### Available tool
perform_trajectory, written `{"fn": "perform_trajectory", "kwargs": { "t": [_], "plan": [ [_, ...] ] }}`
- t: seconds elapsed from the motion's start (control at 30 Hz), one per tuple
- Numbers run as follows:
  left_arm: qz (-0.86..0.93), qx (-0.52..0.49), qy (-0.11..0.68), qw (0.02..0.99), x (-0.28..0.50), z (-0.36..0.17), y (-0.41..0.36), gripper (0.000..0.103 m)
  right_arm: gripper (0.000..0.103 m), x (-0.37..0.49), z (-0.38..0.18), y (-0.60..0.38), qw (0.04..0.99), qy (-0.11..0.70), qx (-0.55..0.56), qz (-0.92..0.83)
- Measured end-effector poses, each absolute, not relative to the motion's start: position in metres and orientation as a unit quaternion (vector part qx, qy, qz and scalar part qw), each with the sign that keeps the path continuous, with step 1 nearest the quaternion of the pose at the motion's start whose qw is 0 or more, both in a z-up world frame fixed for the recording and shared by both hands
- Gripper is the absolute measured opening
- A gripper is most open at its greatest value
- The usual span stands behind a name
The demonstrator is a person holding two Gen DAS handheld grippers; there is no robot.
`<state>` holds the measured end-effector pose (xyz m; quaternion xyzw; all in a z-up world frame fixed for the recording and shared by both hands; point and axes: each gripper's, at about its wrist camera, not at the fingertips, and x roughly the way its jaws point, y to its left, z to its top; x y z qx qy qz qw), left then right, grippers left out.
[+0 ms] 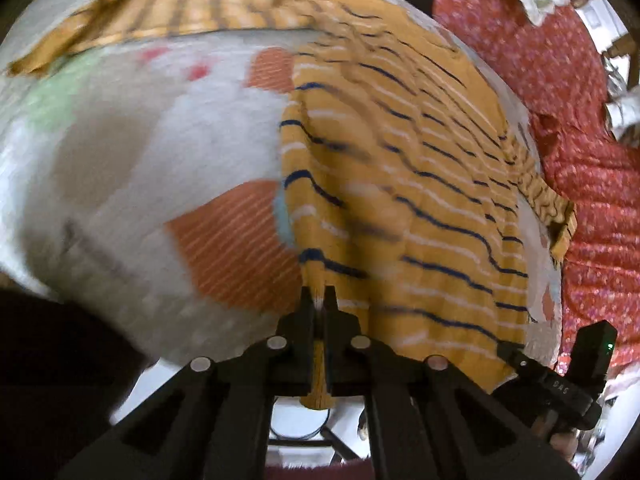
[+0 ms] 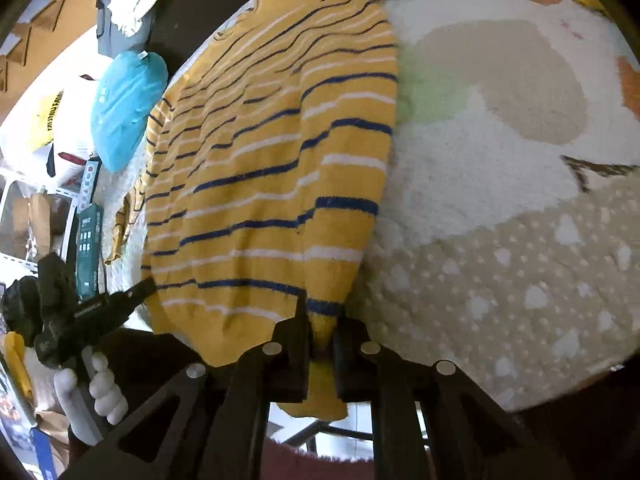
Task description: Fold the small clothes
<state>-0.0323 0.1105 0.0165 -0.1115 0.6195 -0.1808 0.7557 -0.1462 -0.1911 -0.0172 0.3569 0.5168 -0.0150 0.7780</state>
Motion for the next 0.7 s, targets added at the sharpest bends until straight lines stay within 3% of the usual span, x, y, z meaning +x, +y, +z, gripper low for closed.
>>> {"fn": "perform_trajectory", "kwargs": {
  "t": [0.3, 0.53, 0.6, 0.67, 0.7],
  "plan": [
    [-0.109, -0.152, 0.641, 0.745, -0.058, 0.015, 0.150, 0.003, 0.008, -0.171, -0.027, -0.203, 0.745, 0.569, 0.346, -0.040],
    [-0.126, -0.113, 0.602, 0.781, -0.079, 0.046, 0.149, 0.005, 0.017, -0.186, -0.019, -0.219, 0.749, 0.561, 0.349, -0.045],
    [-0.139, -0.084, 0.587, 0.793, -0.079, 0.061, 0.139, 0.016, 0.017, -0.193, -0.011, -0.230, 0.757, 0.546, 0.357, -0.049],
    [-0.154, -0.065, 0.572, 0.803, -0.076, 0.073, 0.125, 0.038, 0.018, -0.194, 0.003, -0.248, 0.774, 0.520, 0.356, -0.066],
    [-0.163, -0.053, 0.563, 0.808, -0.073, 0.079, 0.116, 0.041, 0.021, -0.193, 0.008, -0.257, 0.781, 0.508, 0.356, -0.077]
  ]
}}
